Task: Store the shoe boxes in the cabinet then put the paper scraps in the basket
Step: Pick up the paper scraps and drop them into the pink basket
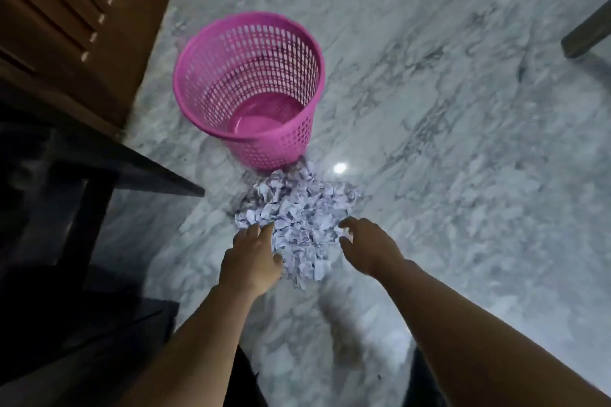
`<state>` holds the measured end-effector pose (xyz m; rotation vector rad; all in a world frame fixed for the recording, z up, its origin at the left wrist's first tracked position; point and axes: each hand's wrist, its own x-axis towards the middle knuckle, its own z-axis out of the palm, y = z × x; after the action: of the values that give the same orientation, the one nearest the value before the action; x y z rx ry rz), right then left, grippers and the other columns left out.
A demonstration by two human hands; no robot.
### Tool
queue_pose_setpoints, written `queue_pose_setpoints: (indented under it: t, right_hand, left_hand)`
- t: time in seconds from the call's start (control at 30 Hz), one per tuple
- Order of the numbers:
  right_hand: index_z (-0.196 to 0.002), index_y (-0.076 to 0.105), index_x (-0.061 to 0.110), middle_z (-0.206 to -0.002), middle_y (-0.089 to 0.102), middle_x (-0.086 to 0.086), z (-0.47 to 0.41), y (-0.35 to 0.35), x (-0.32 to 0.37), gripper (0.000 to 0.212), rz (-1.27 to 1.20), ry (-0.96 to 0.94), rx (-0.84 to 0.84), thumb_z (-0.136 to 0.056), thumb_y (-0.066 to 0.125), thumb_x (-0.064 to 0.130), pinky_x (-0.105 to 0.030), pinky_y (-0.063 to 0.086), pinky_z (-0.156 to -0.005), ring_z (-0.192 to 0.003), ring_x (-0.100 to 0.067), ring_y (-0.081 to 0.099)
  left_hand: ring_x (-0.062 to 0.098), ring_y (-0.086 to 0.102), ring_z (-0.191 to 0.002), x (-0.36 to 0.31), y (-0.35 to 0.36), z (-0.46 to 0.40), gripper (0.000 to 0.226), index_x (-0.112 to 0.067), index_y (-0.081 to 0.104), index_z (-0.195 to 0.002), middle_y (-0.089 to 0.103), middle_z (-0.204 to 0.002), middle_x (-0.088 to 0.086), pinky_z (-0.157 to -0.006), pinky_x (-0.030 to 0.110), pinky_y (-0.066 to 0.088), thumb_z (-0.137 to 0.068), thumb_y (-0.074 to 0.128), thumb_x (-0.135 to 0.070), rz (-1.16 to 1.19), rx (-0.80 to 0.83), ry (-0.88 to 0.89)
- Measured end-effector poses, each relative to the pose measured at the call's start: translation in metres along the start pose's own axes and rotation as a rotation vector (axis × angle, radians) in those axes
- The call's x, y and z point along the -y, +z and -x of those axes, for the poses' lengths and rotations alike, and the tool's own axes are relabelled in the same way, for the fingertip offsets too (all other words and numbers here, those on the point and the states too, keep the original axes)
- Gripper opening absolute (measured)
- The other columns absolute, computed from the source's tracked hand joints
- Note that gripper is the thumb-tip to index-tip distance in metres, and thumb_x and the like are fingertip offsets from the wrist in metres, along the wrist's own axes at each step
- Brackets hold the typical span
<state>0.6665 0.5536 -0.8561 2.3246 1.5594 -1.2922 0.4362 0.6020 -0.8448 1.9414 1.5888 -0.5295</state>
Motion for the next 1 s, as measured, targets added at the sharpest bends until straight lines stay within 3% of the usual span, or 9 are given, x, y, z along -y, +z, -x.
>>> queue_pose_setpoints:
  t: [0.13, 0.2, 0.27, 0.33, 0.47, 0.63, 0.77, 0.9, 1.0]
  right_hand:
    - [-0.152, 0.034, 0.034, -0.15, 0.043, -0.01, -0.111, 0.061, -0.004, 0.06, 0.18, -0.088, -0.105, -0.097, 0.054, 0.044, -0.053, 0.044, -0.106, -0.137, -0.035, 0.044]
    - [-0.157, 0.018, 0.038, -0.162, 0.024, -0.014, -0.15, 0.082, -0.008, 0.081, 0.273, -0.136, -0.144, -0.09, 0.059, 0.056, -0.063, 0.035, -0.113, -0.15, -0.04, 0.024]
    - [-0.158, 0.002, 0.042, -0.169, 0.001, -0.013, -0.181, 0.097, -0.013, 0.102, 0.372, -0.131, -0.116, -0.08, 0.062, 0.07, -0.071, 0.021, -0.116, -0.155, -0.045, 0.0]
    - [-0.159, -0.001, 0.038, -0.169, -0.003, -0.015, -0.2, 0.112, -0.016, 0.111, 0.453, -0.128, -0.098, -0.076, 0.062, 0.076, -0.072, 0.023, -0.114, -0.155, -0.047, 0.001]
    - [-0.156, 0.017, 0.022, -0.158, 0.022, -0.02, -0.211, 0.133, -0.025, 0.093, 0.553, -0.161, -0.239, -0.086, 0.061, 0.065, -0.062, 0.043, -0.099, -0.139, -0.042, 0.033]
    - [-0.145, 0.036, 0.019, -0.139, 0.043, -0.013, -0.206, 0.121, -0.04, 0.07, 0.442, -0.201, -0.27, -0.086, 0.072, 0.034, -0.053, 0.05, -0.093, -0.125, -0.035, 0.044]
    - [-0.129, 0.051, 0.02, -0.127, 0.051, -0.008, -0.191, 0.107, -0.055, 0.046, 0.339, -0.247, -0.296, -0.086, 0.067, 0.02, -0.04, 0.051, -0.077, -0.113, -0.03, 0.051]
    - [-0.111, 0.06, 0.023, -0.114, 0.06, -0.002, -0.189, 0.1, -0.069, 0.031, 0.226, -0.252, -0.337, -0.081, 0.067, 0.02, -0.037, 0.054, -0.074, -0.104, -0.028, 0.059]
    - [-0.103, 0.065, 0.021, -0.105, 0.065, -0.002, -0.186, 0.098, -0.075, 0.023, 0.116, -0.259, -0.4, -0.08, 0.065, 0.021, -0.034, 0.05, -0.068, -0.096, -0.029, 0.062]
  left_hand:
    - [0.036, -0.005, -0.157, 0.042, 0.068, -0.113, 0.083, -0.04, 0.0, -0.161, -0.005, -0.171, 0.006, -0.122, 0.057, 0.025, -0.098, 0.053, -0.051, -0.09, -0.097, 0.096]
    - [0.039, -0.014, -0.155, 0.059, 0.089, -0.155, 0.09, -0.047, -0.013, -0.157, -0.017, -0.17, 0.007, -0.123, 0.06, 0.013, -0.094, 0.049, -0.065, -0.106, -0.122, 0.135]
    - [0.04, -0.012, -0.155, 0.073, 0.102, -0.186, 0.092, -0.053, -0.019, -0.153, -0.02, -0.169, 0.006, -0.122, 0.061, 0.011, -0.09, 0.044, -0.076, -0.14, -0.132, 0.217]
    - [0.038, -0.003, -0.156, 0.084, 0.111, -0.203, 0.09, -0.053, -0.016, -0.154, -0.014, -0.17, 0.005, -0.121, 0.061, 0.014, -0.09, 0.042, -0.077, -0.206, -0.14, 0.318]
    - [0.037, 0.019, -0.153, 0.076, 0.126, -0.215, 0.077, -0.044, 0.01, -0.16, 0.003, -0.171, 0.005, -0.119, 0.052, 0.027, -0.095, 0.045, -0.068, -0.219, -0.223, 0.452]
    - [0.037, 0.043, -0.137, 0.065, 0.126, -0.224, 0.069, -0.033, 0.028, -0.152, 0.028, -0.162, 0.011, -0.101, 0.047, 0.049, -0.093, 0.046, -0.062, -0.214, -0.272, 0.499]
    - [0.027, 0.052, -0.12, 0.05, 0.117, -0.218, 0.067, -0.026, 0.04, -0.139, 0.046, -0.141, 0.006, -0.09, 0.041, 0.051, -0.092, 0.037, -0.074, -0.326, -0.302, 0.569]
    - [0.02, 0.053, -0.11, 0.036, 0.121, -0.208, 0.065, -0.025, 0.046, -0.127, 0.052, -0.123, -0.002, -0.071, 0.033, 0.046, -0.09, 0.039, -0.078, -0.312, -0.267, 0.578]
    - [0.018, 0.055, -0.102, 0.029, 0.117, -0.201, 0.06, -0.025, 0.048, -0.117, 0.054, -0.115, -0.002, -0.068, 0.035, 0.052, -0.09, 0.038, -0.078, -0.342, -0.25, 0.608]
